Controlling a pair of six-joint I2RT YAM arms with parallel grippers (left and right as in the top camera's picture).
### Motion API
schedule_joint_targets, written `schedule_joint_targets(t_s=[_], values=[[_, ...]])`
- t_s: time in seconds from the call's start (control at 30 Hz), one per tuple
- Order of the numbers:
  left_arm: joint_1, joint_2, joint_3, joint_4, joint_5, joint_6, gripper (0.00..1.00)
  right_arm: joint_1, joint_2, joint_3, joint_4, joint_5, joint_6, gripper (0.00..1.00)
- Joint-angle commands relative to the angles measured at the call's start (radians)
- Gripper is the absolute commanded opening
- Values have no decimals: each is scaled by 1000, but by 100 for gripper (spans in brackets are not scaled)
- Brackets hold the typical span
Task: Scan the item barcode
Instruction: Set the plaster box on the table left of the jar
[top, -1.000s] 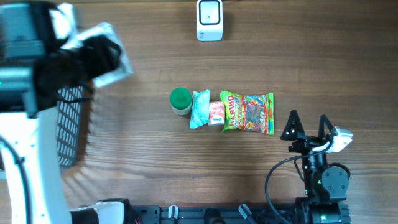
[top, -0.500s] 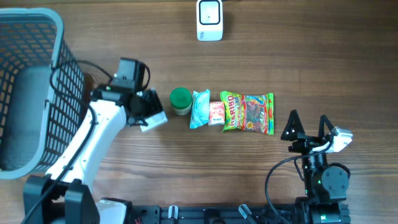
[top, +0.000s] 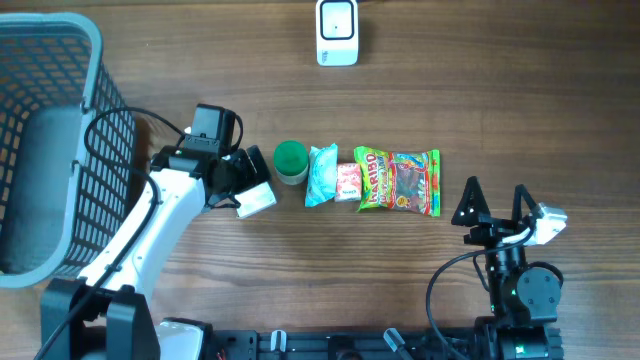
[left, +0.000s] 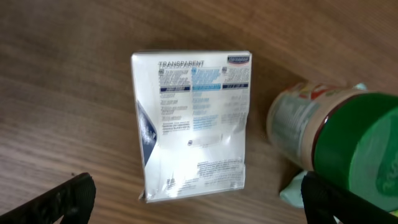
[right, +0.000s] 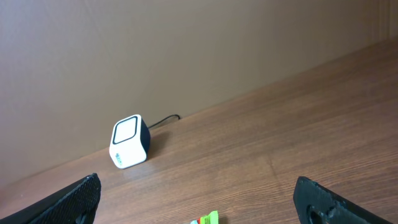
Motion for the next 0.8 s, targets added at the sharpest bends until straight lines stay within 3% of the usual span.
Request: schedule_joint_targets(t_s=[0.0, 0.13, 0.3, 0.43, 0.57, 0.77], values=[[-7, -71, 143, -47, -13, 10, 100, 5, -3, -1, 2, 14, -14, 100], [-45, -141, 344, -72, -34, 58, 100, 5, -3, -1, 2, 14, -13, 100], [-132, -175, 678, -60, -284, 142, 100, 5, -3, -1, 2, 14, -14, 100], [-161, -176, 868, 36, -378, 229, 100, 5, -3, -1, 2, 14, -14, 100], [-161, -176, 956, 156, -396, 359, 100, 5, -3, -1, 2, 14, -14, 100], [-160, -175, 968, 317, -601, 672, 100, 5, -3, -1, 2, 14, -14, 100]])
